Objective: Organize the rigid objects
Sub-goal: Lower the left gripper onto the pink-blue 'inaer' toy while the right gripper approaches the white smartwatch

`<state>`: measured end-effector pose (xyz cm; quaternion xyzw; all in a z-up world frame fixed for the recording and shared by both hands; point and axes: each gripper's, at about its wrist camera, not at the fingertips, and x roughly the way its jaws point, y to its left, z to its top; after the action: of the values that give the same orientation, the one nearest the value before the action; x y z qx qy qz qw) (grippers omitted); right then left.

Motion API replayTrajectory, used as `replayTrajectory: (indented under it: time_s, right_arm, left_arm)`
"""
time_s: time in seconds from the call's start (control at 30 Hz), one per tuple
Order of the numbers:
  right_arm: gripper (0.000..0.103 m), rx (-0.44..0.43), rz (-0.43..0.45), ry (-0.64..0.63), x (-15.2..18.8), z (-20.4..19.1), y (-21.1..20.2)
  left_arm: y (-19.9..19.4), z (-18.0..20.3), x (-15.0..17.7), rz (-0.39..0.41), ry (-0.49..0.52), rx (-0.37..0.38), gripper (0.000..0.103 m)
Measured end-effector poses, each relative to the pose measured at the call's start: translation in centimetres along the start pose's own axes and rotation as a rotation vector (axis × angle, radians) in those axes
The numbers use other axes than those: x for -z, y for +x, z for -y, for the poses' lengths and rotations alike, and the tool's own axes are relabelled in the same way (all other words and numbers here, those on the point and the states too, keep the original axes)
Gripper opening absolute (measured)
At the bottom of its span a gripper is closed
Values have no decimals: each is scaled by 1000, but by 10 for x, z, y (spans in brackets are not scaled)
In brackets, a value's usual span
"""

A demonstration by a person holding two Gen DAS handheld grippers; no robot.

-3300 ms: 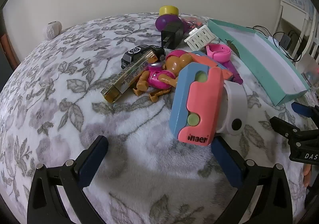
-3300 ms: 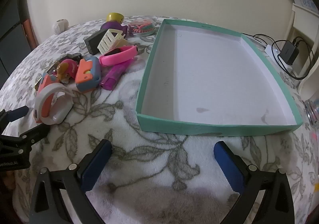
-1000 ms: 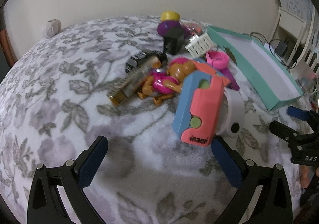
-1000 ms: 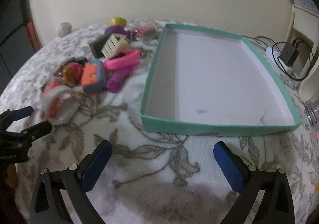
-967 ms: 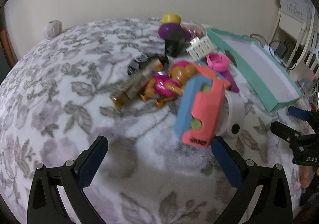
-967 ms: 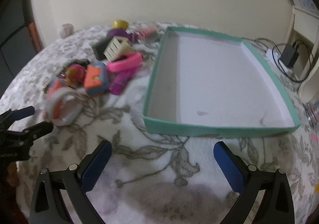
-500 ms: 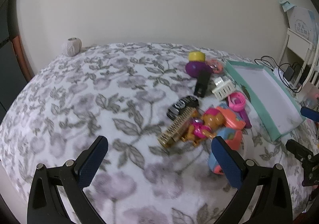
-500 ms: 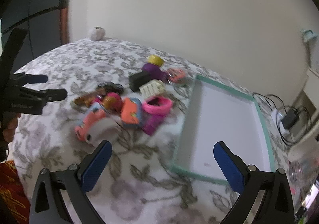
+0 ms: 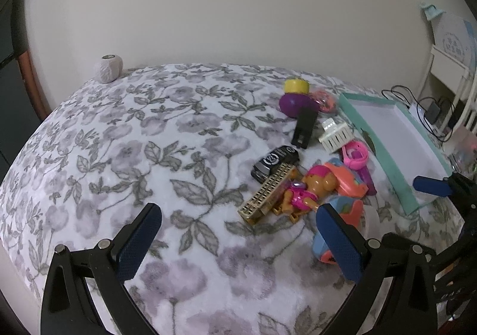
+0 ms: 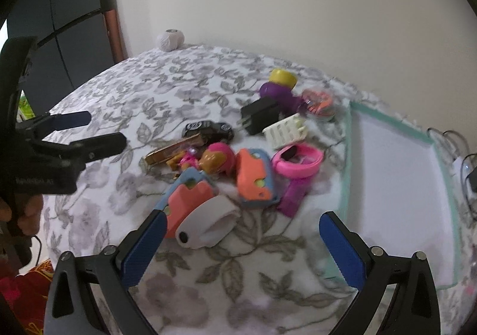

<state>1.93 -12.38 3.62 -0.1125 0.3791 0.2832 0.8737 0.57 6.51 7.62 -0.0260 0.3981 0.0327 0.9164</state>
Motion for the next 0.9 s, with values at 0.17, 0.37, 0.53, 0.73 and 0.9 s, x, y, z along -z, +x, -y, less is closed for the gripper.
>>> replayTrajectory:
  time_s: [0.17, 0.37, 0.53, 0.73, 0.9]
  right_arm:
    - [103, -20, -20, -32, 4, -12, 7]
    - [99, -27, -29, 7, 3, -11, 17]
    - [91, 7, -54, 17, 5, -8, 26]
    - [81, 1, -56, 52, 12, 2, 17]
    - [55, -50, -58, 46, 15, -1, 12]
  left_arm:
    - [5, 8, 5, -21, 5, 32, 103]
    - [11, 22, 10, -41, 30, 49, 103]
    - [14, 30, 13, -57, 47, 62, 103]
    - [16, 37, 15, -67, 49, 94, 103]
    - [17, 39, 16, -70, 49, 110, 103]
